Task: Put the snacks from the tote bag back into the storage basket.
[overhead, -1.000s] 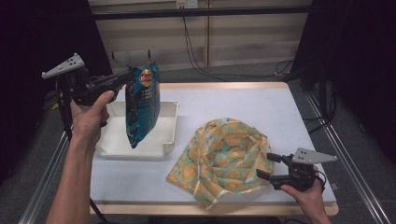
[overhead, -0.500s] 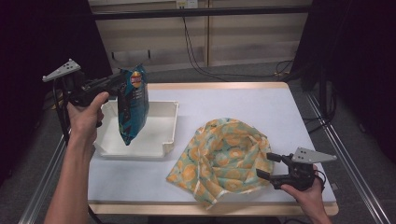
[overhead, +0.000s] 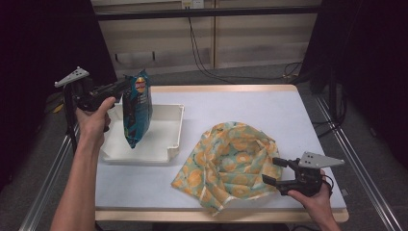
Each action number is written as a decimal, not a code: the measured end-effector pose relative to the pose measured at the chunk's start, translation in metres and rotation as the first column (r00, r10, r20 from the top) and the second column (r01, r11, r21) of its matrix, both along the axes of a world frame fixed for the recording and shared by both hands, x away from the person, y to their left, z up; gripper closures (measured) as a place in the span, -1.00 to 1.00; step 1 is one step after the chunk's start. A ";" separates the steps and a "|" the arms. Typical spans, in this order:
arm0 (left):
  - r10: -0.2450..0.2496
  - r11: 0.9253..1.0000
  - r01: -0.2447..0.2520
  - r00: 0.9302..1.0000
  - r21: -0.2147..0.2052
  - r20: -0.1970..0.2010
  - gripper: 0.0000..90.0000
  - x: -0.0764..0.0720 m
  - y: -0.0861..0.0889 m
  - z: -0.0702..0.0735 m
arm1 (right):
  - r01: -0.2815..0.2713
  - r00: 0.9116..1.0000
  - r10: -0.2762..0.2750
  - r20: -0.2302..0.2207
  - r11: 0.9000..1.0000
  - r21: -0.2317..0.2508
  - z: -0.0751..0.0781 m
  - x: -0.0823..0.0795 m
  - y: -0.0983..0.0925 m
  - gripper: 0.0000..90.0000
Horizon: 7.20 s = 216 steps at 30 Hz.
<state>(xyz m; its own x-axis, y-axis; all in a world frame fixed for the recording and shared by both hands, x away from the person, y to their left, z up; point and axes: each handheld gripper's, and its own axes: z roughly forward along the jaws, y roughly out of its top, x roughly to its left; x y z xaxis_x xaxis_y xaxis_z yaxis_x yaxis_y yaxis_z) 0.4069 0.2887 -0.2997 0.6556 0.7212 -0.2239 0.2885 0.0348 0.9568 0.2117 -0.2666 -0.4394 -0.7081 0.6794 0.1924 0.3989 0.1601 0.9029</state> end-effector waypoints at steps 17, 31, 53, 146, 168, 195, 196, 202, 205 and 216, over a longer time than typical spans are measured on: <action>0.028 1.000 -0.028 1.000 -0.001 -0.004 1.00 0.025 -0.017 -0.034 | -0.006 1.000 0.006 -0.011 1.000 0.002 -0.003 0.002 0.000 -0.51; -0.021 1.000 0.021 0.999 0.013 -0.031 1.00 0.047 -0.056 -0.059 | -0.010 1.000 0.010 -0.015 1.000 0.001 -0.004 0.001 -0.001 -0.51; -0.088 0.995 0.092 0.994 0.048 -0.070 0.95 0.066 -0.097 -0.069 | -0.014 0.999 0.015 -0.034 1.000 0.010 -0.008 0.004 -0.005 -0.52; -0.065 0.898 0.210 0.933 0.388 -0.355 1.00 -0.028 -0.024 -0.161 | -0.013 0.999 0.012 -0.041 0.999 -0.033 -0.012 0.005 0.006 -0.54; -0.043 0.894 0.205 0.925 0.399 -0.378 1.00 0.004 -0.046 -0.162 | -0.008 0.999 0.006 -0.051 0.999 -0.036 -0.015 0.004 0.005 -0.54; -0.106 0.847 0.297 0.907 0.441 -0.407 1.00 0.015 -0.071 -0.161 | -0.005 0.998 0.003 -0.055 0.999 -0.039 -0.016 0.004 0.004 -0.54; -0.106 0.851 0.296 0.906 0.433 -0.410 1.00 0.018 -0.072 -0.162 | -0.006 0.999 0.003 -0.055 0.999 -0.039 -0.016 0.005 0.004 -0.54; -0.106 0.836 0.307 0.904 0.455 -0.415 1.00 0.023 -0.084 -0.162 | -0.012 0.998 0.009 -0.059 0.999 -0.042 -0.017 0.004 0.005 -0.54; -0.118 0.824 0.317 0.906 0.469 -0.406 1.00 0.021 -0.090 -0.160 | -0.009 0.998 0.007 -0.060 0.999 -0.041 -0.017 0.004 0.004 -0.54; -0.082 0.833 0.282 0.914 0.476 -0.398 1.00 0.034 -0.091 -0.160 | -0.012 0.998 0.009 -0.064 0.999 -0.044 -0.018 0.005 0.005 -0.55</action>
<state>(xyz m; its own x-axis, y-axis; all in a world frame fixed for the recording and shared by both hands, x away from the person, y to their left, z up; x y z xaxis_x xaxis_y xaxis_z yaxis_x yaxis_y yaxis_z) 0.4406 0.1977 -0.4597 0.7372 0.6692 -0.0935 0.5531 -0.5181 0.6525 0.2162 -0.2617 -0.4572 -0.7024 0.6809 0.2074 0.4539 0.2040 0.8674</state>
